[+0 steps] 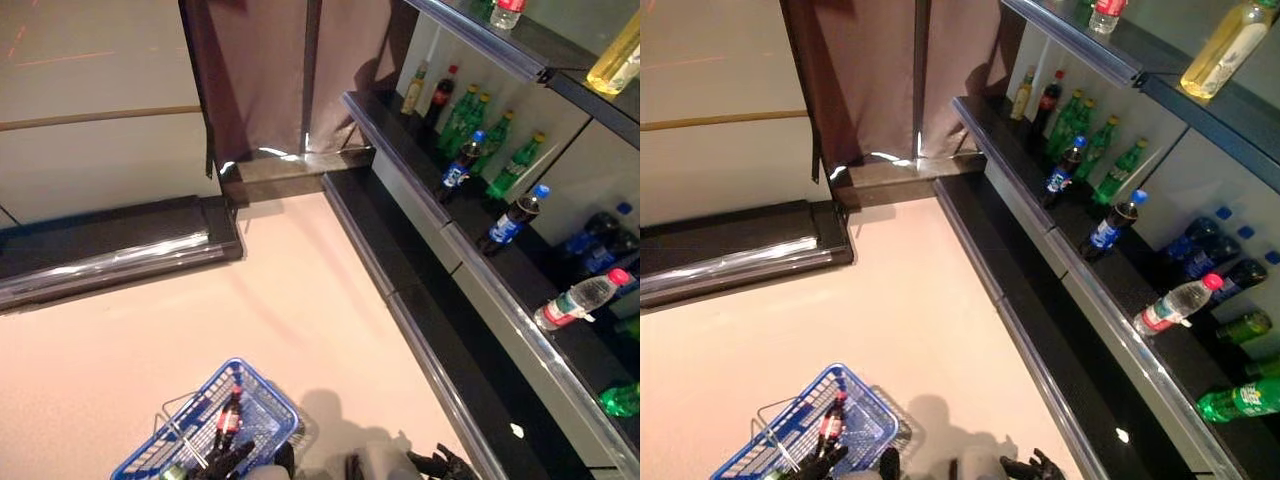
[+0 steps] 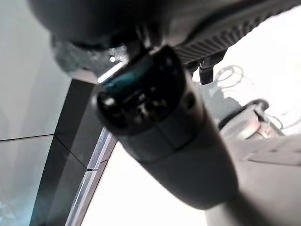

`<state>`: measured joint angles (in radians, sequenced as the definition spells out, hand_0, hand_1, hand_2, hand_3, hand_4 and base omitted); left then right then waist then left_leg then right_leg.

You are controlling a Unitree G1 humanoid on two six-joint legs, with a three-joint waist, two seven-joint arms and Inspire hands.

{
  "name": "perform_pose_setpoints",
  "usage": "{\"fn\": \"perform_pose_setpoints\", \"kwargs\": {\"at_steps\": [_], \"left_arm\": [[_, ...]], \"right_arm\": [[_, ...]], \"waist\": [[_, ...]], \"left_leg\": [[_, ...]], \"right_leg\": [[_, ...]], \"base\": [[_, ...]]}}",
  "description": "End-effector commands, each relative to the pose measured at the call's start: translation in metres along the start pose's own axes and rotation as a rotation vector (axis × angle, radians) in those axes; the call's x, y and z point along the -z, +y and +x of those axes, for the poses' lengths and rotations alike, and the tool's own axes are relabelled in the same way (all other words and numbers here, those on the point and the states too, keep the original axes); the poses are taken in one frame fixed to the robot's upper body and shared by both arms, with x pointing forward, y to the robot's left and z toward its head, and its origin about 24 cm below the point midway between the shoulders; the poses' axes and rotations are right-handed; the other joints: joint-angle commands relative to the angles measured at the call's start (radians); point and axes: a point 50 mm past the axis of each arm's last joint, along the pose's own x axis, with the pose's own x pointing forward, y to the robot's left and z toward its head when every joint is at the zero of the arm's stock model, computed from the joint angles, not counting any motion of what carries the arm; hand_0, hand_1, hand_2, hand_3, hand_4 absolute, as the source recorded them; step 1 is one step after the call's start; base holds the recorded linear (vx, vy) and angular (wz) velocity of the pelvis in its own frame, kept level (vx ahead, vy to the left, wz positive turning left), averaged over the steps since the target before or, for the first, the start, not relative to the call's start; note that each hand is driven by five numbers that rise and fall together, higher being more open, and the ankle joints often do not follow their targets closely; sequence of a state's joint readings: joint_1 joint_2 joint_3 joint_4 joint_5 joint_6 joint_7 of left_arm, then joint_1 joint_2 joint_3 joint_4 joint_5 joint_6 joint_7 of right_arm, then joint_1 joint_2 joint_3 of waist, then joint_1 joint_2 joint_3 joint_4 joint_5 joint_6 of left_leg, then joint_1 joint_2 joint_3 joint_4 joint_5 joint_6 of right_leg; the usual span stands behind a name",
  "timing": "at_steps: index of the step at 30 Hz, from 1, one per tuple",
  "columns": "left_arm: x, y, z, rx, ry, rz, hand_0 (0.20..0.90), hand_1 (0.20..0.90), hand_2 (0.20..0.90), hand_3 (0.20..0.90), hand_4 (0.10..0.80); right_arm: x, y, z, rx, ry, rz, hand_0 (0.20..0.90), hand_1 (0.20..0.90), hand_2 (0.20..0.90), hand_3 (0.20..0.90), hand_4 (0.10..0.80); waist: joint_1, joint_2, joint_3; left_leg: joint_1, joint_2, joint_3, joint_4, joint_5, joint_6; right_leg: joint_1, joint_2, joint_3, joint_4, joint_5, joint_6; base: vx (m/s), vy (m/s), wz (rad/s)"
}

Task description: Pick up the drink and place into the basket.

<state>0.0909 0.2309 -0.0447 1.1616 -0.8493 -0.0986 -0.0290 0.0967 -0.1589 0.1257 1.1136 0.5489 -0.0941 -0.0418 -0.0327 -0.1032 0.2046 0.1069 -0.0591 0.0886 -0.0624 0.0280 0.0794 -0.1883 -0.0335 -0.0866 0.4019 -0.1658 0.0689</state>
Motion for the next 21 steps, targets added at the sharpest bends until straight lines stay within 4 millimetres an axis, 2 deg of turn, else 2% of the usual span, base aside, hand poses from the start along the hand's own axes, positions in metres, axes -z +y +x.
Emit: {"fn": "perform_pose_setpoints", "kwargs": {"at_steps": [1, 3, 4, 5, 6, 7, 8, 10, 11, 12, 13, 14, 15, 16, 17, 18, 19, 20, 21], "left_arm": [[-0.025, -0.038, 0.002, 0.211, -0.17, 0.071, 0.3, 0.3, 0.3, 0.2, 0.1], [-0.02, -0.035, 0.002, 0.196, -0.162, 0.074, 0.3, 0.3, 0.3, 0.2, 0.1], [-0.016, -0.034, 0.001, 0.193, -0.155, 0.077, 0.3, 0.3, 0.3, 0.2, 0.1], [-0.015, -0.034, 0.001, 0.194, -0.153, 0.08, 0.3, 0.3, 0.3, 0.2, 0.1], [-0.011, -0.035, 0.002, 0.194, -0.143, 0.078, 0.3, 0.3, 0.3, 0.2, 0.1], [-0.01, -0.038, 0.002, 0.2, -0.14, 0.073, 0.3, 0.3, 0.3, 0.2, 0.1], [-0.009, -0.04, 0.001, 0.212, -0.142, 0.071, 0.3, 0.3, 0.3, 0.2, 0.1], [-0.005, -0.041, 0.0, 0.22, -0.146, 0.063, 0.3, 0.3, 0.3, 0.2, 0.1], [-0.003, -0.041, 0.0, 0.209, -0.144, 0.03, 0.3, 0.3, 0.3, 0.2, 0.1], [-0.004, -0.041, 0.0, 0.208, -0.147, 0.022, 0.3, 0.3, 0.3, 0.2, 0.1], [-0.008, -0.041, 0.0, 0.205, -0.158, 0.003, 0.3, 0.3, 0.3, 0.2, 0.1], [-0.008, -0.041, 0.0, 0.205, -0.158, 0.003, 0.3, 0.3, 0.3, 0.2, 0.1], [-0.008, -0.038, -0.001, 0.205, -0.173, -0.023, 0.3, 0.3, 0.3, 0.2, 0.1], [-0.008, -0.035, -0.002, 0.196, -0.183, -0.045, 0.3, 0.3, 0.3, 0.2, 0.1], [-0.007, -0.029, -0.002, 0.186, -0.183, -0.068, 0.3, 0.3, 0.3, 0.2, 0.1], [-0.006, -0.028, -0.003, 0.183, -0.18, -0.076, 0.3, 0.3, 0.3, 0.2, 0.1], [-0.004, -0.025, -0.003, 0.179, -0.174, -0.092, 0.3, 0.3, 0.3, 0.2, 0.1], [0.0, -0.022, -0.004, 0.169, -0.171, -0.109, 0.3, 0.3, 0.3, 0.2, 0.1], [0.003, -0.022, -0.005, 0.161, -0.172, -0.125, 0.3, 0.3, 0.3, 0.2, 0.1]], "right_arm": [[-0.016, -0.021, 0.001, 0.029, -0.057, -0.028, 0.9, 0.9, 0.9, 0.9, 0.8], [-0.014, -0.022, 0.001, 0.036, -0.045, -0.013, 0.9, 0.9, 0.9, 0.9, 0.8], [-0.011, -0.025, 0.0, 0.046, -0.035, 0.005, 0.9, 0.9, 0.9, 0.9, 0.8], [-0.01, -0.026, 0.0, 0.049, -0.032, 0.009, 0.9, 0.9, 0.9, 0.9, 0.8], [-0.007, -0.03, 0.0, 0.066, -0.018, 0.026, 0.9, 0.9, 0.9, 0.9, 0.8], [-0.006, -0.032, 0.0, 0.074, -0.012, 0.023, 0.9, 0.9, 0.9, 0.9, 0.8], [-0.007, -0.033, -0.001, 0.074, -0.017, 0.002, 0.9, 0.9, 0.9, 0.9, 0.8], [-0.01, -0.034, -0.001, 0.07, -0.03, -0.035, 0.9, 0.9, 0.9, 0.9, 0.8], [-0.015, -0.035, -0.001, 0.071, -0.042, -0.086, 0.9, 0.9, 0.9, 0.9, 0.8], [-0.017, -0.035, 0.0, 0.072, -0.045, -0.089, 0.9, 0.9, 0.9, 0.9, 0.8], [-0.023, -0.034, 0.001, 0.063, -0.058, -0.082, 0.9, 0.9, 0.9, 0.9, 0.8], [-0.023, -0.034, 0.001, 0.063, -0.058, -0.082, 0.9, 0.9, 0.9, 0.9, 0.8], [-0.033, -0.031, 0.003, 0.043, -0.076, -0.11, 0.9, 0.9, 0.9, 0.9, 0.8], [-0.038, -0.027, 0.005, 0.029, -0.084, -0.142, 0.9, 0.9, 0.9, 0.9, 0.8], [-0.042, -0.025, 0.006, 0.024, -0.08, -0.153, 0.9, 0.9, 0.9, 0.9, 0.8], [-0.042, -0.026, 0.006, 0.026, -0.076, -0.151, 0.9, 0.9, 0.9, 0.9, 0.8], [-0.042, -0.027, 0.006, 0.031, -0.071, -0.146, 0.9, 0.9, 0.9, 0.9, 0.8], [-0.042, -0.029, 0.006, 0.034, -0.069, -0.147, 0.9, 0.9, 0.9, 0.9, 0.8], [-0.042, -0.029, 0.006, 0.035, -0.071, -0.143, 0.9, 0.9, 0.9, 0.9, 0.8]], "waist": [[-0.006, 0.005, -0.021], [-0.005, 0.004, -0.031], [-0.014, 0.006, -0.043], [-0.016, 0.007, -0.045], [-0.031, 0.012, -0.056], [-0.039, 0.01, -0.062], [-0.037, -0.002, -0.065], [-0.031, -0.015, -0.062], [-0.011, -0.011, -0.046], [-0.002, -0.011, -0.039], [0.018, -0.012, -0.029], [0.019, -0.012, -0.029], [0.043, 0.003, -0.012], [0.052, 0.011, -0.015], [0.07, 0.031, -0.014], [0.075, 0.034, -0.012], [0.089, 0.043, -0.011], [0.107, 0.044, -0.004], [0.115, 0.044, 0.002]], "left_leg": [[0.008, -0.036, 0.007, 0.101, -0.118, -0.066], [0.026, -0.05, 0.015, 0.132, -0.155, -0.067], [0.031, -0.054, 0.019, 0.187, -0.171, -0.071], [0.031, -0.053, 0.02, 0.201, -0.171, -0.072], [0.041, -0.04, 0.033, 0.312, -0.149, -0.09], [0.029, -0.033, 0.041, 0.436, -0.099, -0.117], [-0.011, -0.037, 0.048, 0.582, -0.036, -0.145], [-0.103, -0.056, 0.056, 0.799, 0.014, -0.179], [-0.24, -0.023, 0.062, 0.908, 0.037, -0.189], [-0.28, 0.003, 0.063, 0.903, 0.03, -0.179], [-0.331, 0.045, 0.04, 0.816, 0.04, -0.161], [-0.331, 0.044, 0.041, 0.815, 0.041, -0.16], [-0.33, 0.095, 0.003, 0.637, 0.05, -0.146], [-0.329, 0.125, -0.026, 0.485, 0.067, -0.142], [-0.31, 0.202, -0.063, 0.273, 0.107, -0.16], [-0.298, 0.225, -0.071, 0.219, 0.122, -0.168], [-0.294, 0.269, -0.125, 0.105, 0.154, -0.188], [-0.292, 0.283, -0.194, 0.056, 0.17, -0.199], [-0.298, 0.29, -0.215, 0.061, 0.166, -0.201]], "right_leg": [[0.042, 0.048, -0.155, -0.28, 0.264, 0.031], [0.027, 0.039, -0.21, -0.264, 0.256, 0.016], [0.034, 0.033, -0.214, -0.258, 0.24, -0.003], [0.036, 0.033, -0.213, -0.257, 0.237, -0.007], [0.05, 0.037, -0.206, -0.257, 0.218, -0.032], [0.067, 0.031, -0.209, -0.261, 0.207, -0.049], [0.095, 0.007, -0.224, -0.272, 0.2, -0.061], [0.122, -0.016, -0.225, -0.277, 0.186, -0.076], [0.155, -0.014, -0.192, -0.27, 0.164, -0.083], [0.166, -0.011, -0.175, -0.267, 0.156, -0.084], [0.18, -0.008, -0.132, -0.264, 0.143, -0.082], [0.179, -0.008, -0.131, -0.264, 0.143, -0.082], [0.205, 0.014, -0.062, -0.27, 0.125, -0.072], [0.212, 0.025, -0.018, -0.282, 0.121, -0.061], [0.233, 0.04, 0.041, -0.291, 0.104, -0.042], [0.242, 0.04, 0.056, -0.291, 0.098, -0.036], [0.256, 0.037, 0.096, -0.29, 0.085, -0.025], [0.272, 0.024, 0.135, -0.291, 0.076, -0.014], [0.283, 0.009, 0.154, -0.288, 0.066, -0.007]], "base": [[0.337, 0.018, -0.43], [0.393, 0.011, -0.57], [0.354, 0.005, -0.6], [0.342, 0.006, -0.45], [0.314, -0.008, -0.19], [0.393, -0.025, 0.07], [0.303, -0.047, 0.16], [0.291, -0.031, 0.02], [0.31, 0.01, -0.28], [0.398, 0.074, -0.68], [0.2, 0.063, -0.84], [0.357, 0.202, -1.18], [0.368, 0.276, -1.06], [0.631, 0.506, -1.4], [0.51, 0.443, -1.35], [0.543, 0.476, -1.63], [0.438, 0.371, -1.22], [0.439, 0.404, -0.99], [0.315, 0.405, -0.69]]}}
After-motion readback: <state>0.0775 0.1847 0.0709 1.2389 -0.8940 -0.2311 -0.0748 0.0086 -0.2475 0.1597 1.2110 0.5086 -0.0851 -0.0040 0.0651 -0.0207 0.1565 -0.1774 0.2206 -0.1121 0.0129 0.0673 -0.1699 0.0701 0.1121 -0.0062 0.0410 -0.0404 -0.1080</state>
